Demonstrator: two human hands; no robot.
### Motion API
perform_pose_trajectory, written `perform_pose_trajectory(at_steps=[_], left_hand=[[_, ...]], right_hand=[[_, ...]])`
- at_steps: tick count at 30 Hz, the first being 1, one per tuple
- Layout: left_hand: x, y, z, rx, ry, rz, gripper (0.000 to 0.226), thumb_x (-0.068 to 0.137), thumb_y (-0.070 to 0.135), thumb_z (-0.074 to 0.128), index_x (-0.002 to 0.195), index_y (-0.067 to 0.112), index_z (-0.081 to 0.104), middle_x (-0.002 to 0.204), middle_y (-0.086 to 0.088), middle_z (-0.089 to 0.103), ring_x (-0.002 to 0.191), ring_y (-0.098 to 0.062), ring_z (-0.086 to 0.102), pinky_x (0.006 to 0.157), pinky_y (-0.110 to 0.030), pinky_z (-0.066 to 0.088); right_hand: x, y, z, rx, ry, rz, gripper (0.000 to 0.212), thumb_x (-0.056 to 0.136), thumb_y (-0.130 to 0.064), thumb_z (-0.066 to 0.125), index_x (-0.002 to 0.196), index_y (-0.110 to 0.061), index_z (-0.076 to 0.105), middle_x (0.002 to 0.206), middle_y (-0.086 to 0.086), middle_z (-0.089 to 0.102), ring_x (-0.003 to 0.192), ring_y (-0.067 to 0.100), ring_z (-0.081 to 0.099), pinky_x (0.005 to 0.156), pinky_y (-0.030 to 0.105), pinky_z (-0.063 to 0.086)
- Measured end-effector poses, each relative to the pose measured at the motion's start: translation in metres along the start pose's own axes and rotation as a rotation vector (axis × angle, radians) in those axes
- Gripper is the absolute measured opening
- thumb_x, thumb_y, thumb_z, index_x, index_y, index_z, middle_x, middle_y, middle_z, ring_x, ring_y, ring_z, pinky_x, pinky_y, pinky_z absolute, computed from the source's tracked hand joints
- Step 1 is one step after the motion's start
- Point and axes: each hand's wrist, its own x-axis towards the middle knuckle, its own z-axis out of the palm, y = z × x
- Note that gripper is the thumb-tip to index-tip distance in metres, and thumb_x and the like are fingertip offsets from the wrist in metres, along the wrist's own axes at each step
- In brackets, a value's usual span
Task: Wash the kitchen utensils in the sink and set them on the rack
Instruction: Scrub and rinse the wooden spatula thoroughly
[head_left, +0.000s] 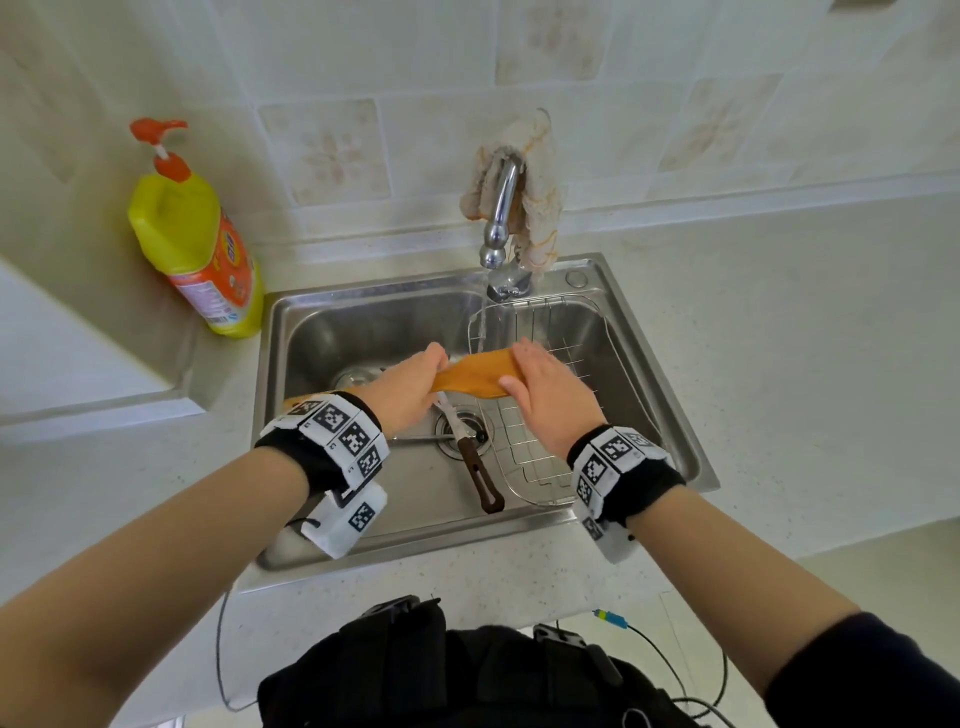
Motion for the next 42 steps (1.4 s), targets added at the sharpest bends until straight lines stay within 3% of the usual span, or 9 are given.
perform_pose_trajectory(at_steps=[6, 11, 16, 21, 24, 28, 32, 37, 42], left_hand=[[-0.006, -0.014, 0.001, 0.258, -0.018, 0.056, 0.018, 0.095, 0.018, 0.047, 0.112, 0.013, 0.049, 0.110, -0.004, 0.046, 0.091, -0.018, 0.049, 0.083, -0.028, 0.040], [-0.008, -0.022, -0.016, 0.329, -0.089, 0.000, 0.024, 0.098, 0.021, 0.042, 0.119, 0.021, 0.053, 0.112, -0.002, 0.053, 0.110, -0.020, 0.049, 0.098, -0.033, 0.029], [-0.011, -0.021, -0.013, 0.147, -0.103, -0.088, 0.030, 0.100, 0.023, 0.037, 0.126, 0.013, 0.047, 0.122, -0.007, 0.056, 0.115, -0.025, 0.052, 0.102, -0.038, 0.031], [-0.017, -0.009, -0.028, -0.020, -0.070, -0.092, 0.029, 0.101, 0.022, 0.035, 0.123, 0.009, 0.048, 0.112, -0.011, 0.059, 0.108, -0.028, 0.055, 0.098, -0.037, 0.035], [-0.024, -0.012, -0.035, -0.065, -0.032, -0.107, 0.031, 0.100, 0.022, 0.036, 0.127, 0.010, 0.045, 0.112, -0.011, 0.060, 0.107, -0.029, 0.055, 0.098, -0.036, 0.034], [-0.034, -0.020, -0.036, -0.089, -0.005, -0.113, 0.028, 0.099, 0.022, 0.039, 0.122, 0.010, 0.050, 0.112, -0.009, 0.061, 0.107, -0.027, 0.056, 0.102, -0.040, 0.035], [-0.043, -0.030, -0.041, -0.114, 0.050, -0.148, 0.028, 0.099, 0.022, 0.039, 0.122, 0.010, 0.050, 0.110, -0.010, 0.061, 0.106, -0.028, 0.055, 0.100, -0.038, 0.035], [-0.052, -0.038, -0.040, -0.064, 0.031, -0.148, 0.026, 0.098, 0.023, 0.041, 0.118, 0.010, 0.052, 0.109, -0.008, 0.061, 0.103, -0.026, 0.056, 0.100, -0.038, 0.035], [-0.061, -0.044, -0.042, -0.078, 0.027, -0.178, 0.027, 0.099, 0.022, 0.040, 0.122, 0.012, 0.051, 0.107, -0.008, 0.062, 0.105, -0.026, 0.056, 0.096, -0.034, 0.032]], right_hand=[[-0.006, -0.012, 0.003, 0.395, -0.081, 0.233, 0.056, 0.102, -0.038, 0.014, 0.105, -0.004, 0.059, 0.079, 0.007, 0.059, 0.063, 0.014, 0.053, 0.064, 0.027, 0.044], [-0.005, -0.019, -0.003, 0.731, 0.120, 0.378, 0.052, 0.102, -0.037, 0.018, 0.107, -0.009, 0.062, 0.105, 0.006, 0.063, 0.098, 0.017, 0.058, 0.096, 0.033, 0.041], [-0.017, -0.035, -0.004, 0.098, 0.096, 0.040, 0.051, 0.101, -0.030, 0.023, 0.144, -0.003, 0.025, 0.154, 0.012, 0.020, 0.144, 0.024, 0.013, 0.118, 0.032, 0.009], [-0.002, -0.045, -0.001, -0.486, 0.047, -0.184, 0.070, 0.095, -0.050, 0.005, 0.149, -0.005, 0.001, 0.157, 0.011, 0.001, 0.145, 0.025, -0.002, 0.115, 0.035, -0.008], [0.008, -0.053, -0.008, -0.449, 0.135, -0.012, 0.074, 0.094, -0.051, 0.006, 0.148, -0.002, 0.006, 0.156, 0.016, 0.009, 0.145, 0.029, 0.006, 0.120, 0.038, 0.004], [0.010, -0.091, 0.000, -0.312, 0.008, -0.331, 0.063, 0.100, -0.045, 0.019, 0.149, -0.008, 0.008, 0.157, 0.008, 0.009, 0.145, 0.022, 0.005, 0.116, 0.032, 0.001], [0.026, -0.081, -0.013, -0.261, 0.125, -0.065, 0.067, 0.097, -0.047, 0.018, 0.149, -0.005, 0.008, 0.157, 0.013, 0.008, 0.145, 0.026, 0.007, 0.119, 0.037, 0.009], [0.009, -0.106, 0.006, -0.297, -0.026, -0.427, 0.071, 0.091, -0.047, 0.002, 0.149, -0.006, 0.010, 0.157, 0.011, 0.009, 0.145, 0.023, 0.007, 0.120, 0.037, 0.010], [0.013, -0.096, 0.006, -0.239, 0.111, -0.104, 0.070, 0.096, -0.046, 0.020, 0.149, -0.002, 0.008, 0.157, 0.015, 0.007, 0.145, 0.027, 0.007, 0.119, 0.040, 0.012]])
